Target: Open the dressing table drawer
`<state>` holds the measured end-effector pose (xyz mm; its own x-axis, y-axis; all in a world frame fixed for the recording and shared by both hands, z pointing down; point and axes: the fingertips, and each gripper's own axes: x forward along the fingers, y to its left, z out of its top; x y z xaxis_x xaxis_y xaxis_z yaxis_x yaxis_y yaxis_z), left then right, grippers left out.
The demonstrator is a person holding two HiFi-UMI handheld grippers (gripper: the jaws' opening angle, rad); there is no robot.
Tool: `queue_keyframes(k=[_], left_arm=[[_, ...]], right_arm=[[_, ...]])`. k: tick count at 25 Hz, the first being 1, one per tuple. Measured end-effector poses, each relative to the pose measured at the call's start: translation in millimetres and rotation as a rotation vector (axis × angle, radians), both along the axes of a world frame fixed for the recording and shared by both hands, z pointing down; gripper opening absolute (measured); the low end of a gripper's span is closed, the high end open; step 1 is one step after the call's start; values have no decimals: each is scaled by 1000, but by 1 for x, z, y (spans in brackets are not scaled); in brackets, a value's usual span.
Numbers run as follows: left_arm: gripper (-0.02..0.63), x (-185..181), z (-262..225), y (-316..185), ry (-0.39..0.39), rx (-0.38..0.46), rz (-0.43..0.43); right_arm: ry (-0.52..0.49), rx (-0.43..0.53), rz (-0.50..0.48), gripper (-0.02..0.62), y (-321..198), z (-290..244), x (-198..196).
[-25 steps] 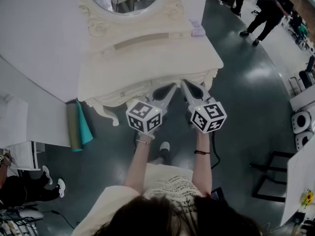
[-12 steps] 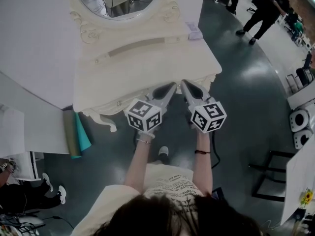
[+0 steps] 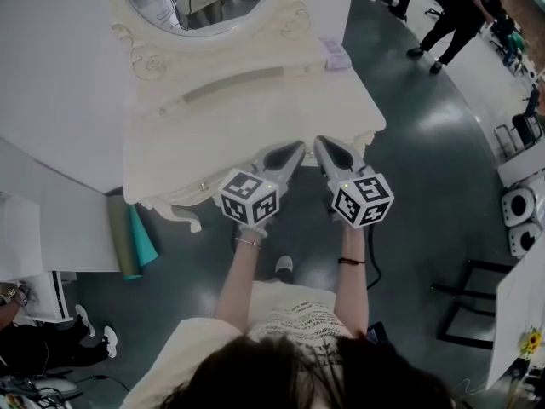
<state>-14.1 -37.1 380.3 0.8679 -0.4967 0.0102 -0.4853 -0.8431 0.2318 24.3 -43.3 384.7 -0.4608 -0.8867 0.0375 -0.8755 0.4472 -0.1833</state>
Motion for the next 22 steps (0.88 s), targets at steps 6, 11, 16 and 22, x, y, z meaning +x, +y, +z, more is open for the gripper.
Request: queue_keyframes(k=[6, 11, 16, 22], left_arm=[[-2, -2, 0, -18, 3, 7, 4], [-1, -9, -1, -33, 9, 10, -9], [0, -10, 2, -48, 14, -3, -24], [-2, -1, 2, -76, 17, -9, -37]], right_arm=[[0, 1, 5, 3, -19, 2, -4], [2, -6, 8, 3, -34, 3, -4], [-2, -28, 11, 3, -50, 7, 1], [3, -32, -6, 3, -80, 5, 10]])
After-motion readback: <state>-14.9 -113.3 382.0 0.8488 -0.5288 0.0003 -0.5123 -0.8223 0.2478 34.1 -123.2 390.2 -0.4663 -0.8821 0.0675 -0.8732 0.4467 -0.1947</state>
